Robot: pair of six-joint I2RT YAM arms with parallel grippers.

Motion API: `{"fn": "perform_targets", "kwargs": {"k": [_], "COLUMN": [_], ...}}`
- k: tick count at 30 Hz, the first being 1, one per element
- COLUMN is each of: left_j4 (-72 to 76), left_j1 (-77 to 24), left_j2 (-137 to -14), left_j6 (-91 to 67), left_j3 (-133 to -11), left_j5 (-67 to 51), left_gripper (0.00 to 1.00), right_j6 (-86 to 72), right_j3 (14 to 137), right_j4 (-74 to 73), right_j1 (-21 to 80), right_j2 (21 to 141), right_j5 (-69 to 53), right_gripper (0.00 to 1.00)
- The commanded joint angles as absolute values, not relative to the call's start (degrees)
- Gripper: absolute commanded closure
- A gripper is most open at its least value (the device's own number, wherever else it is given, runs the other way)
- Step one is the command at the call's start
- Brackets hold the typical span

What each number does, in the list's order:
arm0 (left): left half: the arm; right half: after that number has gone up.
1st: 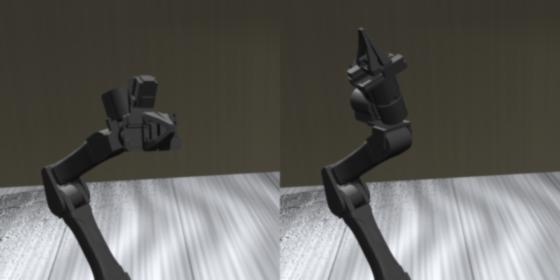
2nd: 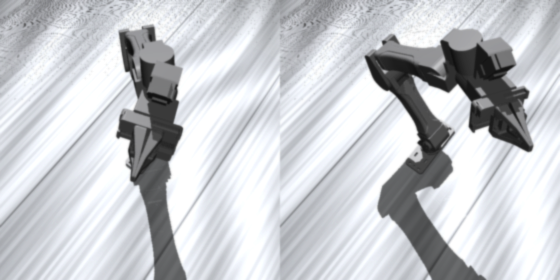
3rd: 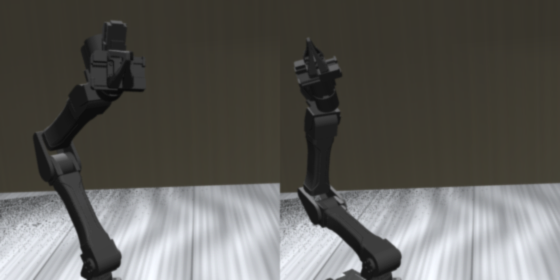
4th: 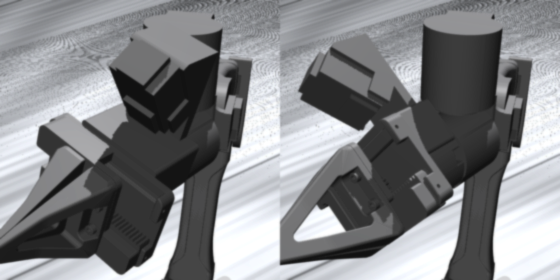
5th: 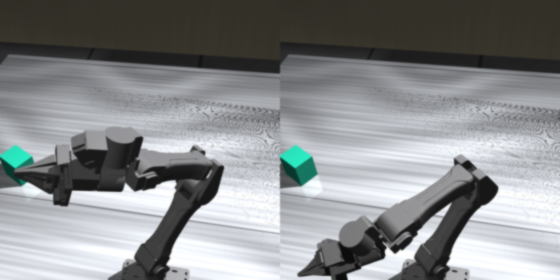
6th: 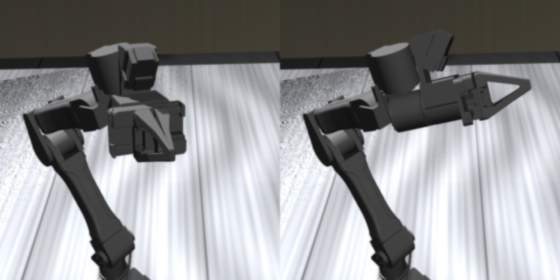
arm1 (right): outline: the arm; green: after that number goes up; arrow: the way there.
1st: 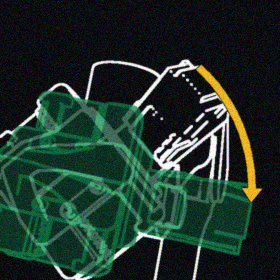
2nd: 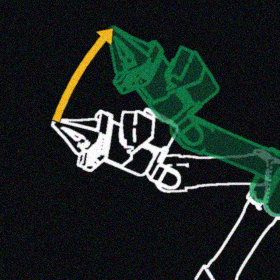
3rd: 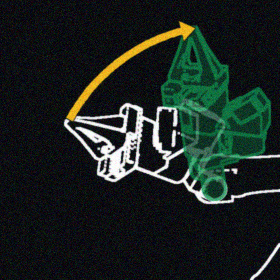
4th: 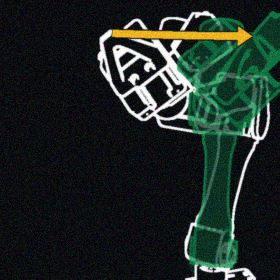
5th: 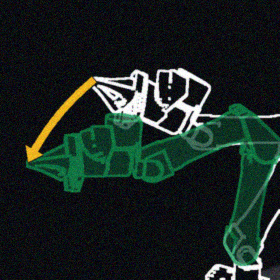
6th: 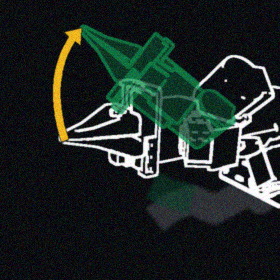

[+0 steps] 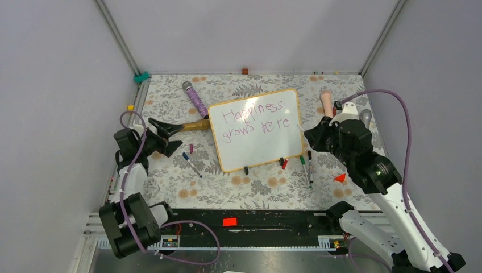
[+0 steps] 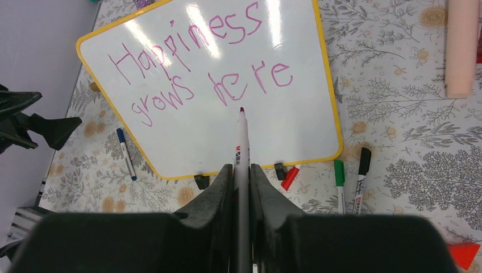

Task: Write a sentence on the whiteboard
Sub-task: Pick up the pen cap from the center of the board.

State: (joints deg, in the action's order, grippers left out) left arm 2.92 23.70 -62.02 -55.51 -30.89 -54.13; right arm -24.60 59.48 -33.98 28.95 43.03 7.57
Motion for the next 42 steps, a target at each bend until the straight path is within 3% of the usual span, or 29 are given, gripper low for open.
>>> {"fn": "perform_targets", "kwargs": {"k": [1, 3, 6, 10, 14, 16, 19, 21, 24, 28, 32, 36, 42], "left_j4": [5.67, -20.84, -39.11, -42.87, -41.04, -34.57, -33.54, -33.31, -35.55, -39.73, -40.16, -39.46, -33.52], "left_j1": [22.86, 18.77, 9.43, 4.77, 1.96, 1.80, 0.33, 0.29, 0.28, 0.34, -0.85, -3.26, -6.26], "left_j2": [-61.94, -61.75, -64.94, -64.62, -53.14, -45.11, -41.43, -44.17, -52.71, -64.90, -75.62, -84.44, -89.04], "left_j6": [-59.32, -36.90, -22.40, -22.31, -23.06, -22.42, -33.12, -28.99, -27.02, -23.63, -22.17, -20.89, -20.65], "left_j3": [-32.86, -45.45, -58.25, -62.26, -64.23, -58.58, -49.38, -48.57, -51.50, -58.25, -61.82, -63.40, -61.94], "left_j5": [-54.70, -44.78, -27.48, -16.94, -3.36, -0.69, 12.75, 3.56, -7.98, -13.07, -17.77, -17.41, -9.55], "left_gripper": [0.01, 0.01, 0.01, 0.01, 0.01, 0.01, 0.03, 0.15, 0.15, 0.14, 0.30, 0.47, 0.47], "right_j6": [-24.63, -24.07, -23.60, -24.62, -25.28, -25.31, -25.31, -25.08, -24.79, -24.89, -25.09, -25.34, -25.40], "right_j3": [60.99, 61.42, 61.32, 60.57, 60.21, 60.08, 59.94, 60.31, 60.35, 59.91, 58.56, 57.80, 57.58], "right_j4": [-32.23, -32.21, -32.18, -31.77, -31.70, -31.70, -31.62, -31.64, -31.66, -32.02, -32.00, -32.15, -33.06], "right_j1": [28.65, 28.65, 28.65, 28.64, 28.64, 28.65, 28.65, 28.65, 28.65, 28.65, 28.65, 28.65, 28.64], "right_j2": [43.38, 43.81, 44.26, 44.81, 45.02, 44.94, 45.16, 45.41, 45.12, 44.59, 43.69, 42.86, 42.28], "right_j5": [7.47, 7.79, 7.59, 6.85, 6.79, 7.01, 6.94, 6.75, 6.89, 6.64, 6.52, 6.72, 6.81], "right_gripper": [1.00, 1.00, 1.00, 1.00, 1.00, 1.00, 1.00, 1.00, 1.00, 1.00, 1.00, 1.00, 1.00]}}
